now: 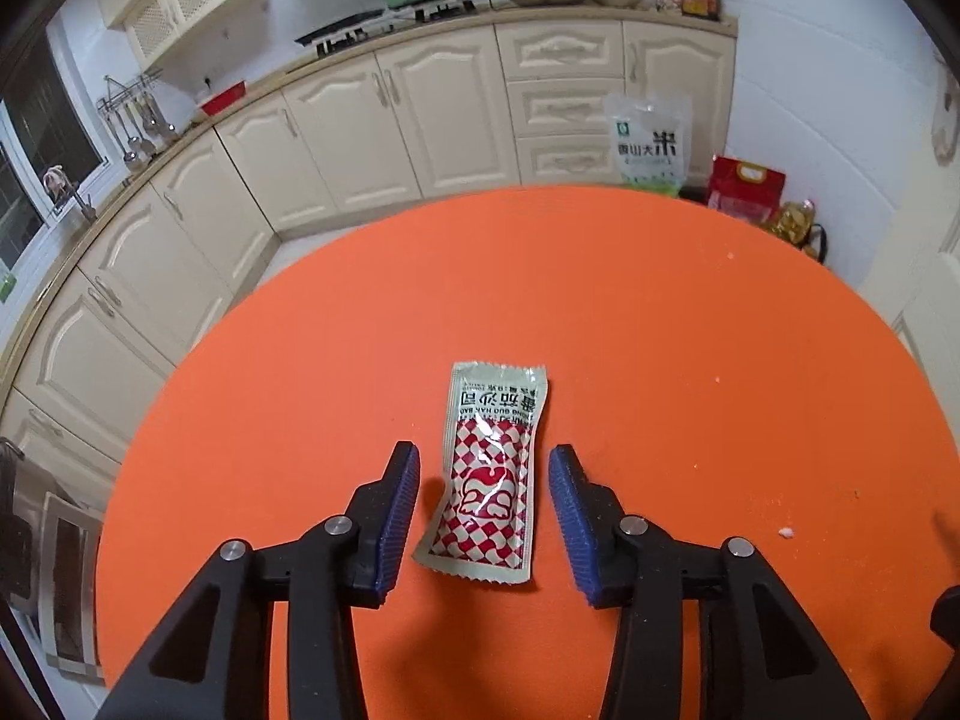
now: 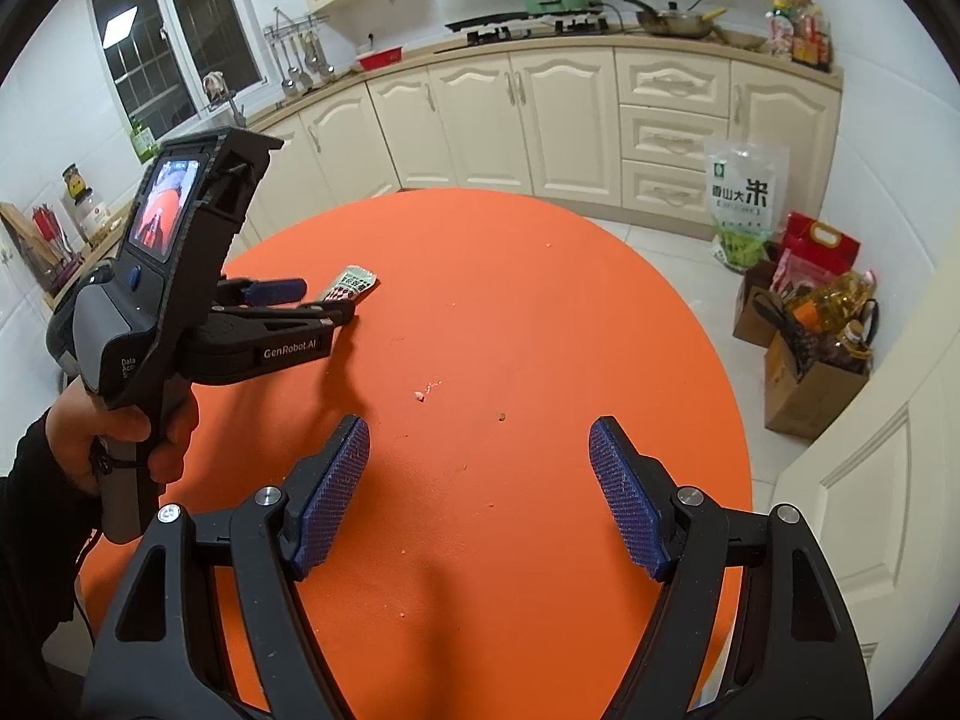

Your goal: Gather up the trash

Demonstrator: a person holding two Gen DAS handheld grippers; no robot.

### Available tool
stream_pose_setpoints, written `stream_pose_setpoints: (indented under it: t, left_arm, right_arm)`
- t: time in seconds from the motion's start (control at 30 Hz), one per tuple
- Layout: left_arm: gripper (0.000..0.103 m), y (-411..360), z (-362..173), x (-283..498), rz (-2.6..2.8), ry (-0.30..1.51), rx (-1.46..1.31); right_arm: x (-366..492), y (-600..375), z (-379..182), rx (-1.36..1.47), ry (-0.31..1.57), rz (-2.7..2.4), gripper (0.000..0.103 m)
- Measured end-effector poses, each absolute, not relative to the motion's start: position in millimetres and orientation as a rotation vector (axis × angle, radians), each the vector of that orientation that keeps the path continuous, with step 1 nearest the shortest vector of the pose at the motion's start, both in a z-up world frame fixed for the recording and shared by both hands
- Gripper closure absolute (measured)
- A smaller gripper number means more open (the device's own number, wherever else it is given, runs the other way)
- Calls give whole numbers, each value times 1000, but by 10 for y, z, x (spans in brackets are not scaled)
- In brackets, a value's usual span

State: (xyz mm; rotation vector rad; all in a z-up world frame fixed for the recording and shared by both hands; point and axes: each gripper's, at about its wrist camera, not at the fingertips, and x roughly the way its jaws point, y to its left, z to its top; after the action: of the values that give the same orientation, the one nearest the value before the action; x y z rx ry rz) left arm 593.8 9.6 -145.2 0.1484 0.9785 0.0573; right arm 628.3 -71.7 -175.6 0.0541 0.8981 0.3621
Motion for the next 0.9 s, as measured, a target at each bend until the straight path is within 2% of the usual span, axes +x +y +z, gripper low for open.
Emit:
stream_pose_setpoints:
  t: [0.03, 0.2, 0.23, 0.63, 0.73, 0.83, 0.9]
  left_arm:
    - [79, 89, -1447, 5939, 34, 986, 137]
    - [94, 150, -1358, 5995, 37, 979, 156]
    - [103, 146, -1343, 5979, 24, 976, 156]
    - [103, 232, -945, 5467, -28, 945, 127]
    - [101, 375, -935, 5460, 40, 949, 119]
    - [90, 499, -1018, 5559, 65, 982, 101]
    - [89, 540, -1081, 5650, 56, 1001, 74]
  right_arm:
    - [6290, -722, -1757, 58, 898, 362, 30]
    - [6286, -738, -1767, 65, 902, 357, 30]
    - [6275, -740, -1771, 64, 905, 355, 30]
    - [5955, -832, -1621, 79, 900, 345, 30]
    - [5848, -848, -1548, 65, 889, 341, 30]
    - [5785, -874, -1498, 61, 872, 341, 29]
    - [5790, -869, -1506, 65, 870, 344, 29]
